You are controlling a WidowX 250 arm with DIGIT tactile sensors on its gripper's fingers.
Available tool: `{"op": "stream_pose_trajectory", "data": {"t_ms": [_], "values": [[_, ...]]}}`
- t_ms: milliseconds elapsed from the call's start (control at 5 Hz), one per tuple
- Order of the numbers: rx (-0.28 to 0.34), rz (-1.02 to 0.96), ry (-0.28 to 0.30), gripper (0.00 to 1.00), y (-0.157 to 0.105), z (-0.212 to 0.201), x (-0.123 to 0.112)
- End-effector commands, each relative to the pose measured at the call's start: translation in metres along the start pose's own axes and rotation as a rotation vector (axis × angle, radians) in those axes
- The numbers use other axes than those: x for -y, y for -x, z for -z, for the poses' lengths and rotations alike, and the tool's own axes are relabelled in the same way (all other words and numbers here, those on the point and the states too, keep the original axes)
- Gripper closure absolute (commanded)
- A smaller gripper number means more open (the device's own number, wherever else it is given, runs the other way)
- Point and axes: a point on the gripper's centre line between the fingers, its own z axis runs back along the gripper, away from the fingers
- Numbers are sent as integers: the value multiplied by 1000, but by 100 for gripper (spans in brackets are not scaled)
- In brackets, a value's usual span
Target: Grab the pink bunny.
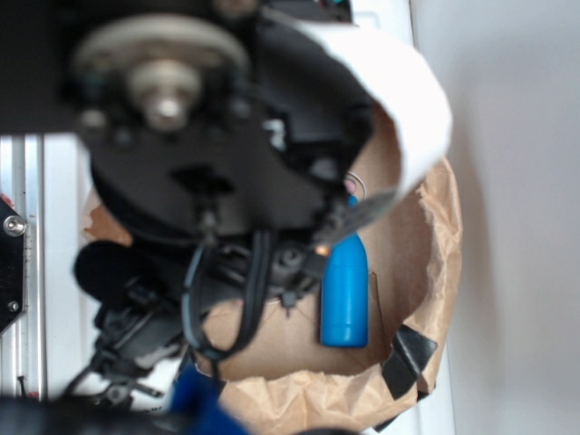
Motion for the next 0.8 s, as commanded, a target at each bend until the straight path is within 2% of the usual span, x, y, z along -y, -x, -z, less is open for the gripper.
{"op": "stream_pose_trajectory", "data": {"t_ms": [0, 200, 600], "values": [[75, 7, -18, 0, -8, 4, 4], [100, 16, -154, 0, -7, 52, -10], [8, -13, -231, 0, -9, 102, -39]]}}
